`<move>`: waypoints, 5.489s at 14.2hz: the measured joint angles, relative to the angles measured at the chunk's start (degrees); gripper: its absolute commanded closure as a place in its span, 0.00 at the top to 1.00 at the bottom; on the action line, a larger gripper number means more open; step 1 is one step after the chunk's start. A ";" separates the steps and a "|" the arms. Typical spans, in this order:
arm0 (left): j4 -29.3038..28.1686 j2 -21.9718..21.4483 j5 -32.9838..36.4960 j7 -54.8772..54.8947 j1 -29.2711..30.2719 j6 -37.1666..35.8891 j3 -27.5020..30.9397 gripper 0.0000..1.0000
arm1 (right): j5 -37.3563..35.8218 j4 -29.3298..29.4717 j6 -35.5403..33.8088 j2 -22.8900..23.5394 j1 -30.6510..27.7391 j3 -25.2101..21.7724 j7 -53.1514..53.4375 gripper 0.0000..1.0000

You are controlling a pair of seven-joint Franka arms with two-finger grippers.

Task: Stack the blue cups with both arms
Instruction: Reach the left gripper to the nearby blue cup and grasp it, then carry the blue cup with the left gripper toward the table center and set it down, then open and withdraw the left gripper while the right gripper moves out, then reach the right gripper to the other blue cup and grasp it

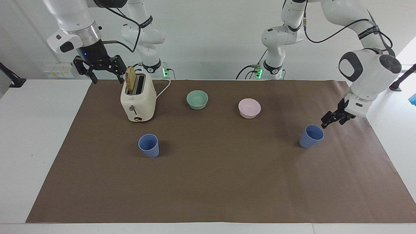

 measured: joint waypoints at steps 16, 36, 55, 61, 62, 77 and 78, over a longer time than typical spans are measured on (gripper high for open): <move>0.78 1.35 -4.14 -4.07 -0.79 1.98 -0.17 0.00 | 0.00 0.00 0.00 0.00 0.00 0.00 0.00 1.00; 8.27 9.37 -4.71 -44.29 -31.02 6.37 -4.83 0.00 | 0.01 0.00 0.00 0.00 0.00 0.00 0.00 1.00; 7.45 10.88 -3.71 -44.27 -32.11 9.08 -4.53 1.00 | 0.01 -0.03 0.00 0.00 0.00 0.00 0.00 1.00; 11.30 9.67 0.39 -38.09 -30.21 1.86 -3.27 1.00 | 0.01 -0.05 0.00 0.00 0.00 0.00 0.00 1.00; 11.64 9.08 0.67 -35.83 -28.96 0.36 -3.18 1.00 | 0.01 -0.06 0.00 0.00 0.00 0.00 0.00 1.00; 11.84 -9.35 0.83 7.55 -9.47 -21.57 -2.32 1.00 | 3.44 -10.08 17.78 4.76 1.26 0.04 0.00 1.00; 12.05 -10.02 0.83 7.59 -9.25 -22.48 -2.23 1.00 | 3.44 -10.33 19.36 6.09 1.25 -0.01 0.00 1.00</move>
